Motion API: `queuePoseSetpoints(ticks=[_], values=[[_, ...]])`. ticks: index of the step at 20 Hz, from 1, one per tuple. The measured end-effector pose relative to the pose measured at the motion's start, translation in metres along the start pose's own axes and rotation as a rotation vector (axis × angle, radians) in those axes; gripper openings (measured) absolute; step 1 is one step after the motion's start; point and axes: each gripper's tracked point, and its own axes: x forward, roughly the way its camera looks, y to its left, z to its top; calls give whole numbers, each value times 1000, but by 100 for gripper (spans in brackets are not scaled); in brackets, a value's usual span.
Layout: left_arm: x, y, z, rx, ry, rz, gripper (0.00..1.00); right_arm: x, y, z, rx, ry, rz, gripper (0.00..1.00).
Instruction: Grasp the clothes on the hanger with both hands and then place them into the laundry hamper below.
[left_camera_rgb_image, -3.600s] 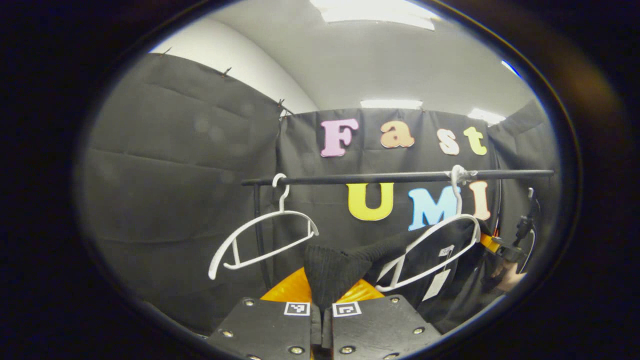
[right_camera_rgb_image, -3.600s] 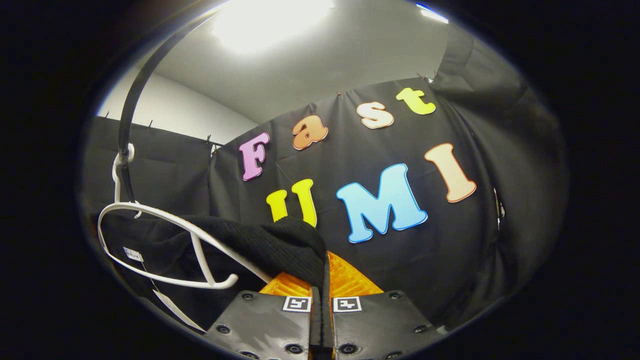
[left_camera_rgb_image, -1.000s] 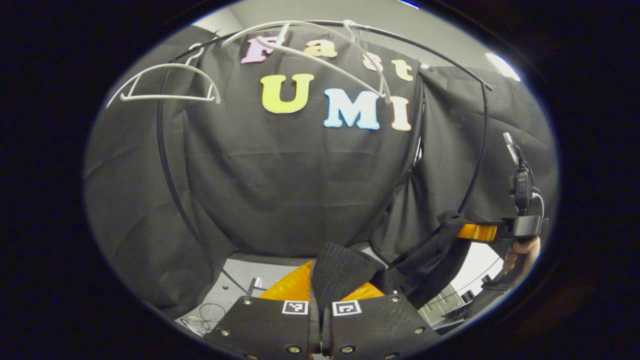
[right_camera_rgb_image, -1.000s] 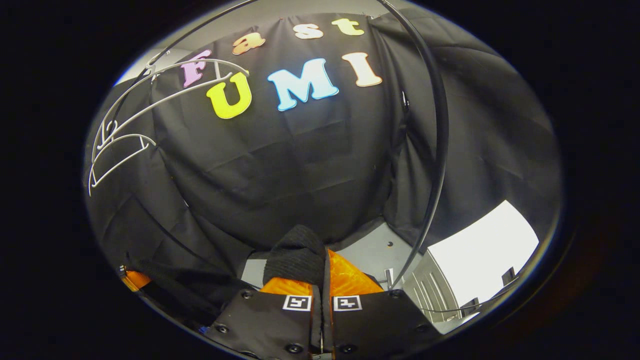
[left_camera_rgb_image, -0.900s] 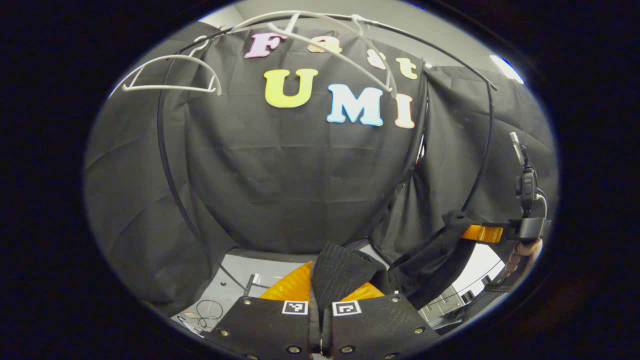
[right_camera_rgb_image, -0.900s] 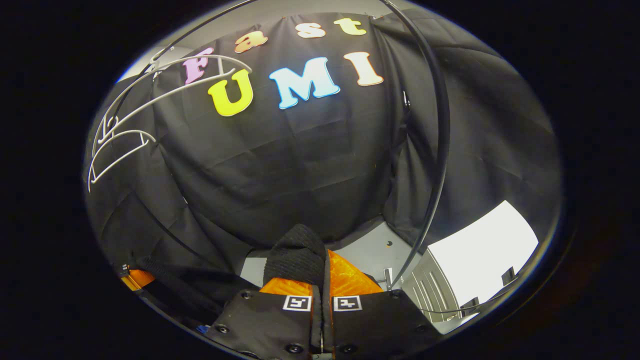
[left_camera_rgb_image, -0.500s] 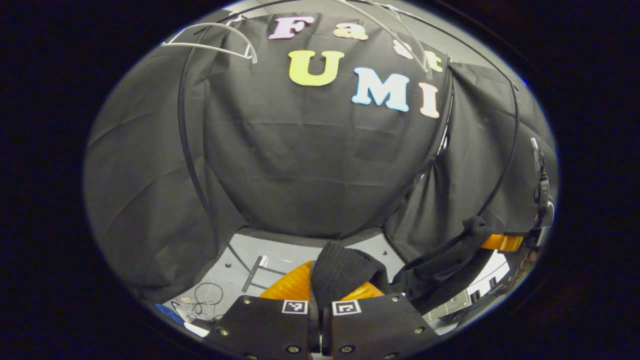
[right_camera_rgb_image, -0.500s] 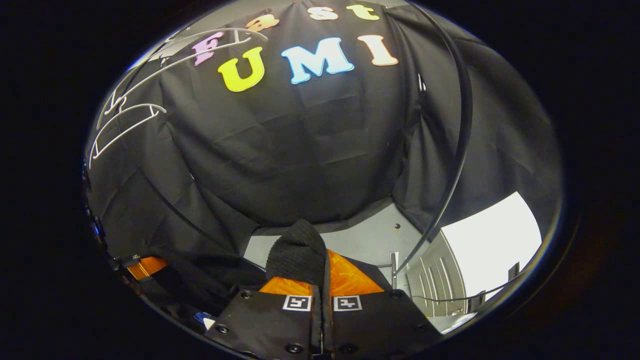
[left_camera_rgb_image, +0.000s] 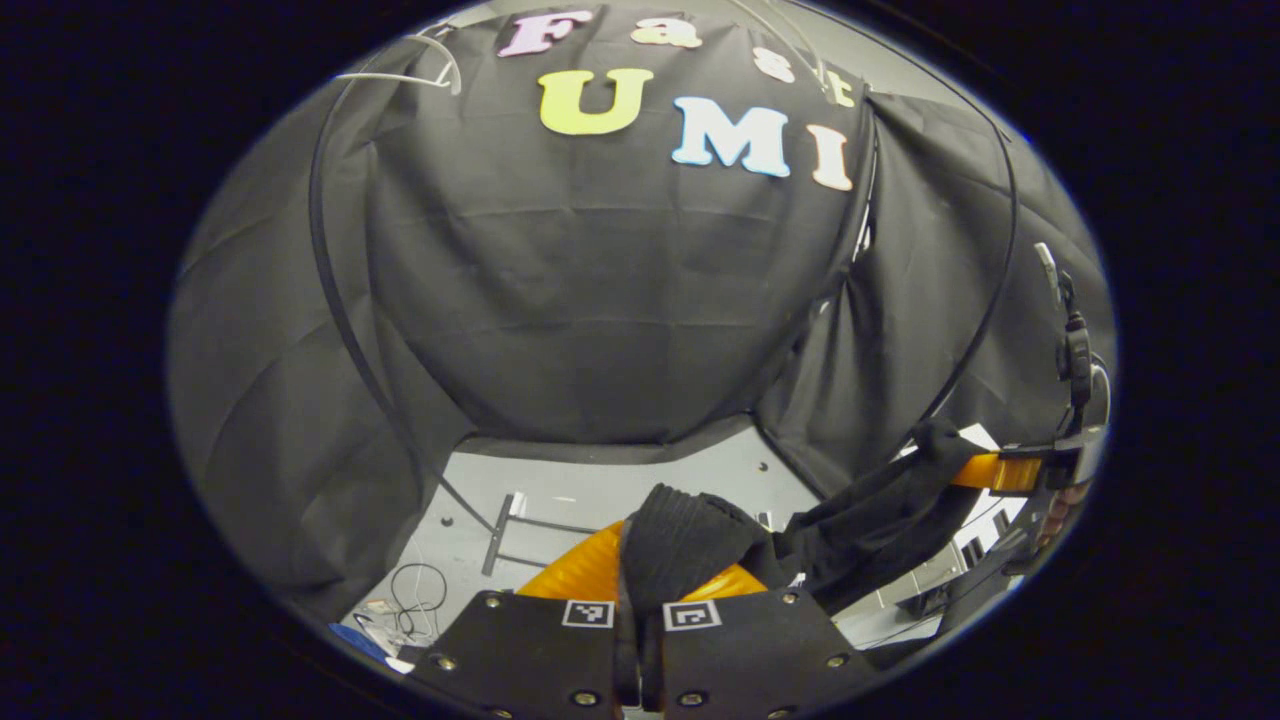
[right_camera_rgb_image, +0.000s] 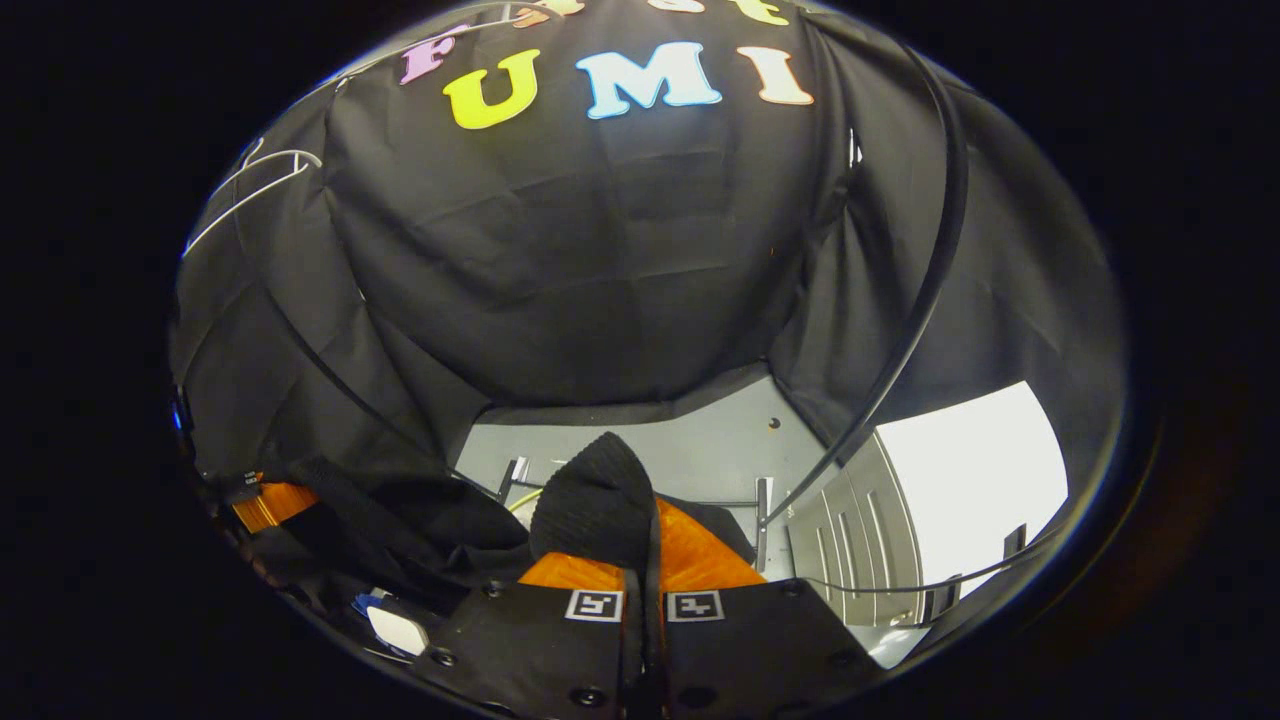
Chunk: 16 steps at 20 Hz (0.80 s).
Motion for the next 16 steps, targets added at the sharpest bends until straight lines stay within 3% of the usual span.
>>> queuePoseSetpoints(ticks=[11,15,16], values=[[50,5,-36,58,94,-22,3,12,2,-18,20,76,-18,4],[57,3,-40,68,110,-29,4,15,3,-21,30,99,-19,7],[59,2,-40,74,114,-29,2,17,3,-23,29,106,-21,11]])
